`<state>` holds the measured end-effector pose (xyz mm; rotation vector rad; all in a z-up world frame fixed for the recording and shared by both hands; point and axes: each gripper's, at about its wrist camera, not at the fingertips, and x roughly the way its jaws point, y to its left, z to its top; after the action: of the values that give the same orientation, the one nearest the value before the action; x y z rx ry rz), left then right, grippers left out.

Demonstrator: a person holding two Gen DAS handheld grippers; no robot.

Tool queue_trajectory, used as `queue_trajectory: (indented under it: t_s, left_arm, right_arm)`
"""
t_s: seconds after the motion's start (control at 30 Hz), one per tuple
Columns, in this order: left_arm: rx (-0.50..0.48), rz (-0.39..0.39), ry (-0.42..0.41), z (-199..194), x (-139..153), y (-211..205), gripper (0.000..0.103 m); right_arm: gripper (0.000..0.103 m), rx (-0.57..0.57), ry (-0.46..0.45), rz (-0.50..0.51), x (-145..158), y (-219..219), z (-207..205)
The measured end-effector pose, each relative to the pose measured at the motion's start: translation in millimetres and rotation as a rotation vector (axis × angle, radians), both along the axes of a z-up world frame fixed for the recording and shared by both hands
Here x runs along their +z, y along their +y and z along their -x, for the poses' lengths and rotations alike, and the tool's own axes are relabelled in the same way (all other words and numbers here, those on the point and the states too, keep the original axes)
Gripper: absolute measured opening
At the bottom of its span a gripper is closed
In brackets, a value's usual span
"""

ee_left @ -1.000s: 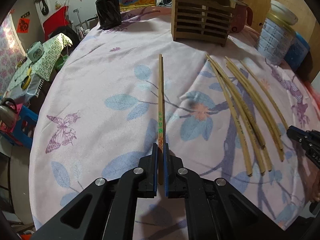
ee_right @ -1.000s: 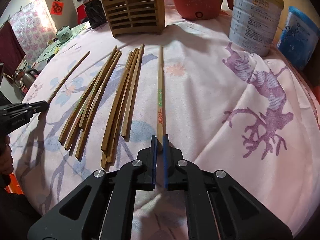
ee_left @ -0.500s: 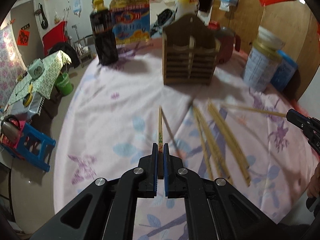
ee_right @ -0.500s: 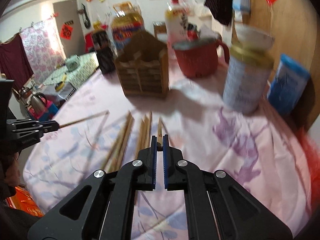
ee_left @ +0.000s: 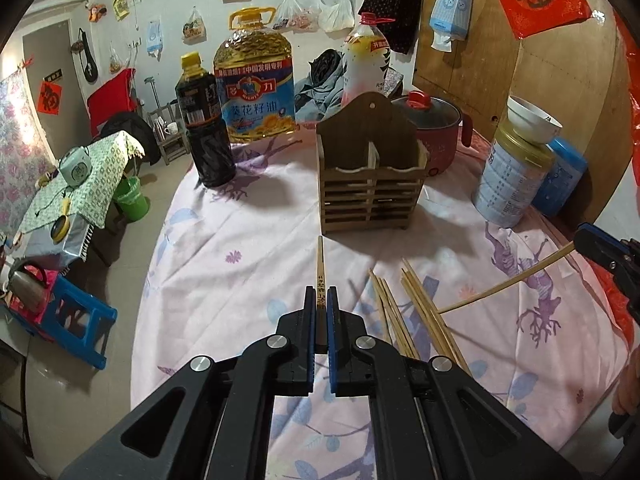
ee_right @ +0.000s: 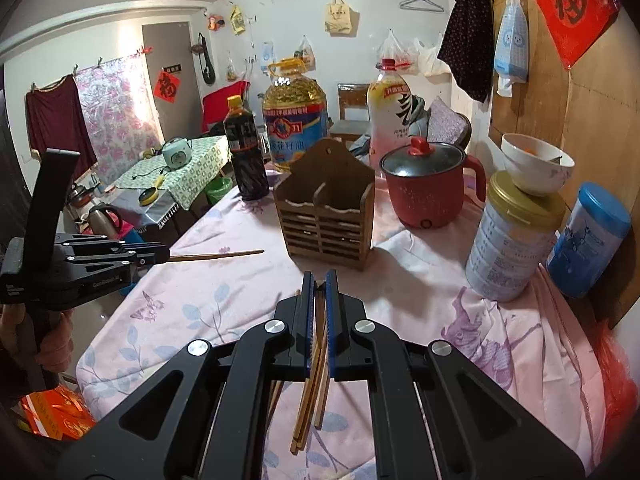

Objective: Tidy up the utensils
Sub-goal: 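Lift the right tool's chopstick toward the wooden holder while the left tool carries its own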

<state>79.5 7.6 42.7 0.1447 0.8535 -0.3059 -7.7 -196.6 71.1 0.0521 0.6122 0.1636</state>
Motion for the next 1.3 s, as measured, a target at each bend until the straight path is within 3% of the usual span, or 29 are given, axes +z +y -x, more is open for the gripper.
queue_trajectory:
  t_s: [0.5, 0.87, 1.13, 1.3]
  left_arm:
    - [-0.016, 0.031, -0.039, -41.5, 37.8, -12.0, 0.006]
    - [-0.046, 0.142, -0.104, -99.5, 119.4, -28.0, 0.005]
    - [-0.065, 0.166, -0.209, -142.0, 170.1, -55.8, 0.005]
    - [-0.038, 0.183, -0.201, -172.0, 145.4, -68.1, 0.005]
  right_arm:
    - [0.007, 0.014, -0.079, -0.061, 44.2, -14.3, -41.4]
    - [0.007, 0.040, -0.180, -0.067, 89.3, -19.0, -102.2]
    - [0.007, 0.036, -0.158, -0.058, 80.2, -25.8, -146.6]
    - [0.007, 0.017, -0.114, -0.068, 60.4, -32.0, -164.8]
